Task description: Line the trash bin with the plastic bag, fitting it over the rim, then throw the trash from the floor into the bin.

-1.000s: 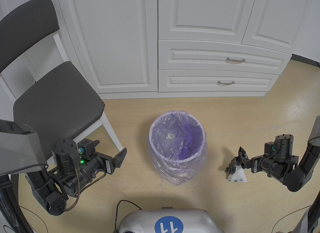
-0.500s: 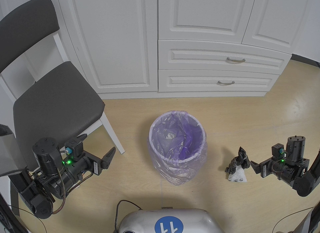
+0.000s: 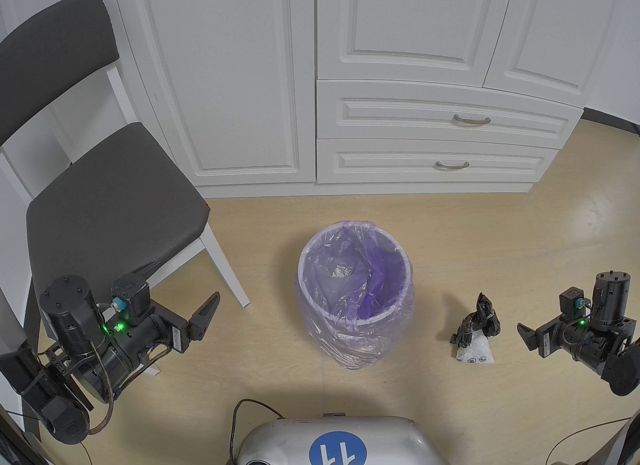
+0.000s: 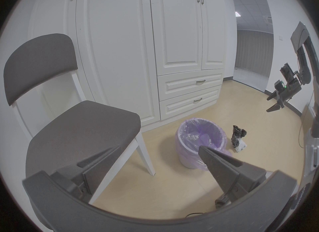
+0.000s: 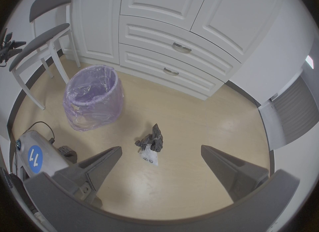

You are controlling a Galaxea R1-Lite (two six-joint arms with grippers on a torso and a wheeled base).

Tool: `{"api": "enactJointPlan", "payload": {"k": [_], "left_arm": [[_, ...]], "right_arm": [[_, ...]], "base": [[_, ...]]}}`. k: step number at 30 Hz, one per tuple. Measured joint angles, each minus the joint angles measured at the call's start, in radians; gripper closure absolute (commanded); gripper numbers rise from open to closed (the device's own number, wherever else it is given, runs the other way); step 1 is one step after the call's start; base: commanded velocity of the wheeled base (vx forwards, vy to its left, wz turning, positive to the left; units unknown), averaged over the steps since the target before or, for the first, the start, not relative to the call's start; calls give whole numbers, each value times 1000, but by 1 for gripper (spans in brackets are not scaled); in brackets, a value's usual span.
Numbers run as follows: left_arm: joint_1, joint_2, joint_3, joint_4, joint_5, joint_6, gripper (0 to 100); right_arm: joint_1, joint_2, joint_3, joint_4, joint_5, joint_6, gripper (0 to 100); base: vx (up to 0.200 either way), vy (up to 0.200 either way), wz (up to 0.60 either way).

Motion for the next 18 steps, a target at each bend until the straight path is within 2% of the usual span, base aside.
{"api": "enactJointPlan", "payload": {"k": [4,9,13,18], "left_arm": [[-8,-13,-3,20,-1,-5,0],[-16,-45,-26,135,-1,-40,0],[-26,-98,-74,338,-3,-101,0],[-41,-182,-167,664,-30,-193,0]], "right_arm": [[-12,-39,-24,112,41,13,0],[-25,-111,-103,421,97,71,0],[-30,-174,-191,638,147,124,0],[-36,-230,-274,771,190,171,0]], "base": [[0,0,0],[0,0,0],[0,0,0],[0,0,0]]}}
